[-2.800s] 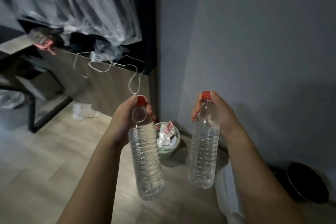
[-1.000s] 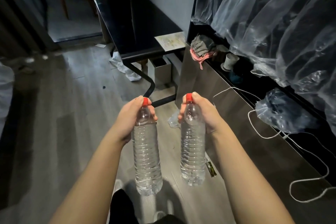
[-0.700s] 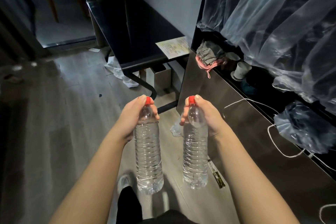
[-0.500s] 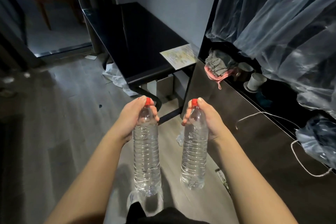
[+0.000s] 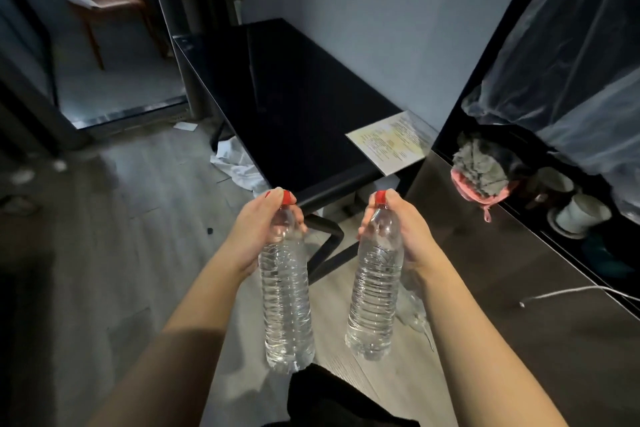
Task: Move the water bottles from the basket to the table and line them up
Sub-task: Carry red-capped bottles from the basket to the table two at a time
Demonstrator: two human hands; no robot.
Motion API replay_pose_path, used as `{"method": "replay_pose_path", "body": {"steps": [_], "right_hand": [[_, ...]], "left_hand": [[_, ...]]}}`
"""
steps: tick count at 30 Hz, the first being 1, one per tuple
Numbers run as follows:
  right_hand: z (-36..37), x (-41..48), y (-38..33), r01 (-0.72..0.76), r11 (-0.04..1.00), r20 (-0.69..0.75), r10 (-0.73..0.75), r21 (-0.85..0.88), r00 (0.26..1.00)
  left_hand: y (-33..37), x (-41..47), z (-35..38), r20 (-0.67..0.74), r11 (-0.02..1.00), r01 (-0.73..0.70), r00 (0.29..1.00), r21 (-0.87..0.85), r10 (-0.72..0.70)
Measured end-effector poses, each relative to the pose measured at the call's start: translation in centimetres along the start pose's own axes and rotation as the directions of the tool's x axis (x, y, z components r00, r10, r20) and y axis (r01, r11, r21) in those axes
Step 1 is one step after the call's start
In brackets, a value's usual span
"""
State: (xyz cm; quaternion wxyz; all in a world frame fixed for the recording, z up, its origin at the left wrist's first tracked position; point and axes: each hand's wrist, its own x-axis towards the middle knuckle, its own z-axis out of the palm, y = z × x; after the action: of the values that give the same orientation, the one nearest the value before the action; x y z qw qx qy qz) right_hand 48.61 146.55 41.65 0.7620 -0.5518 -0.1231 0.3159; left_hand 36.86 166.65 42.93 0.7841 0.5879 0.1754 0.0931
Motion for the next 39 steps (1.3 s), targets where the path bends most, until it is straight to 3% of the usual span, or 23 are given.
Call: {"method": "replay_pose_path", "body": {"steps": [7,15,19,25,28,34,39], "right_hand": [[0.7,10.4,0.2,0.018,0.999,0.029,-0.019,0.033,0.999],[1.0,24.1,-1.6,-0.032,0.994,-0.057,0.027,-0.105,0.998],[1.6,29.7,-3.4,-0.049,0.985,-0.090,0.035,-0.168,0.995],[1.7,35.0,-5.1,-0.033,0.919,-0.216,-0.057,-0.392,0.975],[1.6,36.6,-5.5,-0.022,0.901,-0.337,-0.139,-0.432,0.931],[1.9,40.7,-4.4,0.019,0.841,-0.464,-0.318,-0.541,0.827],[3.9,44.5,-3.2,0.004,0.845,-0.651,-0.416,-0.536,0.635]], "left_hand": [[1.4,9.0,-3.5,-0.027,1.000,-0.002,1.000,0.026,0.003],[4.6,22.5,-6.6,-0.036,0.996,0.032,0.999,0.082,-0.029],[6.1,27.9,-7.3,-0.019,0.985,-0.029,0.999,0.169,0.032],[7.6,34.9,-7.3,-0.006,0.951,-0.082,0.996,0.298,0.088],[8.0,38.9,-7.3,0.030,0.918,-0.122,0.992,0.376,0.120],[8.4,47.6,-7.9,0.272,0.853,-0.231,0.956,0.467,0.110],[9.0,54.8,-8.1,0.475,0.830,-0.343,0.873,0.440,0.109]]}}
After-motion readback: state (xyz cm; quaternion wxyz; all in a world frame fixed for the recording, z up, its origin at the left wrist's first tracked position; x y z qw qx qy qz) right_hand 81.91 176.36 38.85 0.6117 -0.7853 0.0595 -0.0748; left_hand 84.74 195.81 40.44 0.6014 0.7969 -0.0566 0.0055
